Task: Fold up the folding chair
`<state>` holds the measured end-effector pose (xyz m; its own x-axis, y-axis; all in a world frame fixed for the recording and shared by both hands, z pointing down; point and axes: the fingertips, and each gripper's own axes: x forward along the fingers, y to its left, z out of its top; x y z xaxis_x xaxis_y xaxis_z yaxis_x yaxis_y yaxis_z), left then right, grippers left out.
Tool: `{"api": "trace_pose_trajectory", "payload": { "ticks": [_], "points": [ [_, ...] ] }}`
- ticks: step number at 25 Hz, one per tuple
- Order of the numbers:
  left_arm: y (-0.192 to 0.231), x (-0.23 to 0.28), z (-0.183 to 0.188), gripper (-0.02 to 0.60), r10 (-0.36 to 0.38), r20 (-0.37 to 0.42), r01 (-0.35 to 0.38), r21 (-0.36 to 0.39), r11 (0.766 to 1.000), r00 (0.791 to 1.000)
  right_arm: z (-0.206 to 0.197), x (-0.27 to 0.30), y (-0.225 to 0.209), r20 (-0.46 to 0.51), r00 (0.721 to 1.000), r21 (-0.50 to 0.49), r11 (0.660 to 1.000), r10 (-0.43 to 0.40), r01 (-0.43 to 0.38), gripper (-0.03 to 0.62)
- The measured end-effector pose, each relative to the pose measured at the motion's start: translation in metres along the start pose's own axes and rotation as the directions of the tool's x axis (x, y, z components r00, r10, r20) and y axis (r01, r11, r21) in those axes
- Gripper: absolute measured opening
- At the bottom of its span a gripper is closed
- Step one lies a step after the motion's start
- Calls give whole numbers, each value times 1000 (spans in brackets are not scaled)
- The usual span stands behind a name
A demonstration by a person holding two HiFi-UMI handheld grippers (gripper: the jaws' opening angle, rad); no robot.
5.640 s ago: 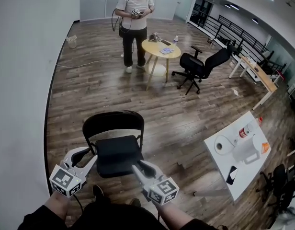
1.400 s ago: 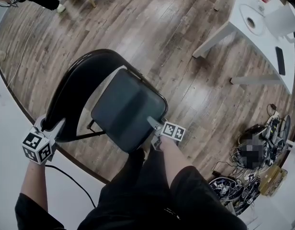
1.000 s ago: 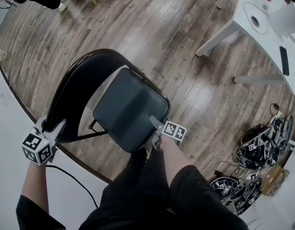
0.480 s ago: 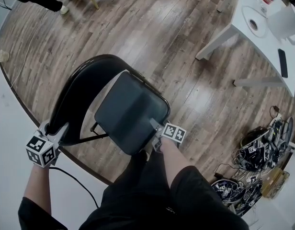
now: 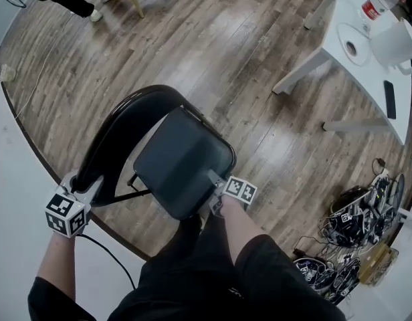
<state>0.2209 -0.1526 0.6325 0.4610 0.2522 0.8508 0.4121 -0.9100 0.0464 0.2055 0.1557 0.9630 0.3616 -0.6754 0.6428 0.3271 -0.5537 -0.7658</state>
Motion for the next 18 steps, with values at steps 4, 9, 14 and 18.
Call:
{"api": "trace_pose_trajectory", "payload": {
  "ticks": [4,9,14,18],
  "points": [
    [-11,-1,0,121,13,-3,-13,5,1000,1000,1,-2,4,4,1000,-1,1000,-12,12,282],
    [-26,-6,3,117,29,-5,-29,17,999,1000,3,-6,11,6,1000,0,1000,-26,26,278],
    [-41,-7,0,110,37,-11,-37,26,999,999,3,-9,16,5,999,3,999,-44,44,275],
    [-54,-9,2,103,35,-25,-35,30,999,999,4,-12,21,-1,998,11,998,-56,56,273]
  ]
}}
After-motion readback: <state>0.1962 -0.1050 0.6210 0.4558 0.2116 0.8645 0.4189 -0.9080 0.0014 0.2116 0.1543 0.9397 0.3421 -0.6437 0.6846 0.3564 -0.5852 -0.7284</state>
